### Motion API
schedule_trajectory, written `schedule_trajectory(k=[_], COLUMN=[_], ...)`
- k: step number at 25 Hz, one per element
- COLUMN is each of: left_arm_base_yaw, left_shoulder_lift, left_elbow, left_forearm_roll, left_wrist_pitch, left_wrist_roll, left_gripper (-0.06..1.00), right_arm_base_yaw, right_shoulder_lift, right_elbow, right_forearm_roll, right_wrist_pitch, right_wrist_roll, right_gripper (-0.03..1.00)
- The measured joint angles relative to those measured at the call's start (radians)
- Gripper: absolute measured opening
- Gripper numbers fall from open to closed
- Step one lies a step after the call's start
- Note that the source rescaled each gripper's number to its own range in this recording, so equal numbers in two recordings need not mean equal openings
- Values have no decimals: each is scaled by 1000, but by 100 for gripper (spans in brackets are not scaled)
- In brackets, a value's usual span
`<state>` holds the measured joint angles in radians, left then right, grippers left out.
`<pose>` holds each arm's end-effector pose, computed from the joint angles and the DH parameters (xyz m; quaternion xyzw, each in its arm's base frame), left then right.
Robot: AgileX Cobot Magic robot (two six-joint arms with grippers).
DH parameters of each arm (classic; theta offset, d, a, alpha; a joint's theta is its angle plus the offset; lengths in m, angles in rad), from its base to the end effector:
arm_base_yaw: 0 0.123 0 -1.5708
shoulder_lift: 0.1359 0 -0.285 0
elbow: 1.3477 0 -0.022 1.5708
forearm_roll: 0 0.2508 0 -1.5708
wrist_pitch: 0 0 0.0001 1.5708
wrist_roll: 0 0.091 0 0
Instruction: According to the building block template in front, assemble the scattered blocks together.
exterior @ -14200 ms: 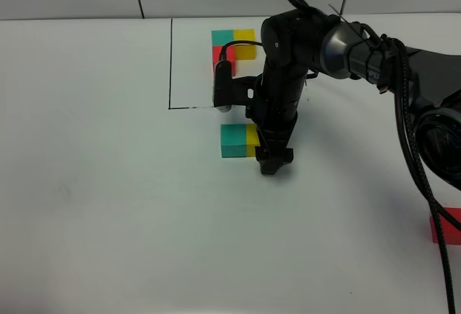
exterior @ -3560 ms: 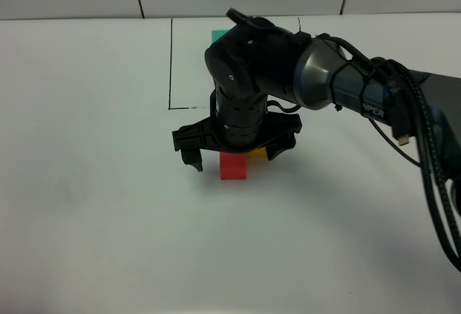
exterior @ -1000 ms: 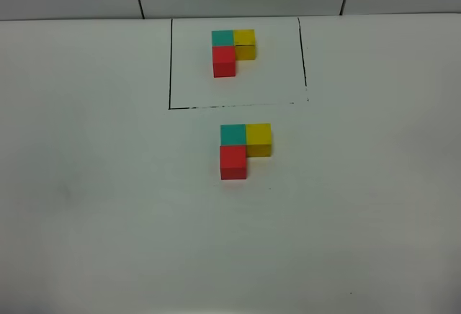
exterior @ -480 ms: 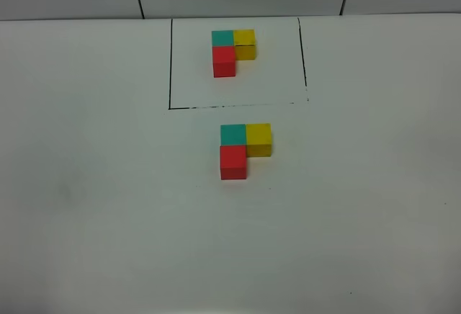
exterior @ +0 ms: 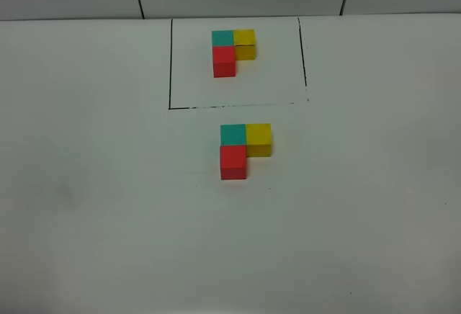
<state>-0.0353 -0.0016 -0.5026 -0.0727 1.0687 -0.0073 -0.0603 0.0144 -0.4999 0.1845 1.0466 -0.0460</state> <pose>-0.0060 -0.0056 0.2775 0.0136 0.8535 -0.0474 0.5187 -0.0018 0.0146 0.2796 0.0038 0.8497 0.0644 0.5233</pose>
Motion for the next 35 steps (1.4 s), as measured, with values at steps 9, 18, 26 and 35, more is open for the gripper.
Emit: schedule_trajectory(k=[9, 18, 26, 35], left_arm_base_yaw=[0, 0, 0, 0], left_shoulder_lift=[0, 0, 0, 0], left_elbow=[0, 0, 0, 0], left_forearm_roll=[0, 0, 0, 0], left_wrist_pitch=[0, 0, 0, 0], left_wrist_roll=[0, 0, 0, 0], left_gripper=[75, 75, 75, 75], right_arm_base_yaw=[0, 0, 2, 52], right_shoulder_lift=[0, 0, 0, 0], right_elbow=[0, 0, 0, 0], right_forearm_roll=[-36, -59, -75, -79], right_wrist_pitch=[1, 1, 2, 2], right_wrist_roll=[17, 35, 35, 35], right_gripper=[76, 76, 76, 76])
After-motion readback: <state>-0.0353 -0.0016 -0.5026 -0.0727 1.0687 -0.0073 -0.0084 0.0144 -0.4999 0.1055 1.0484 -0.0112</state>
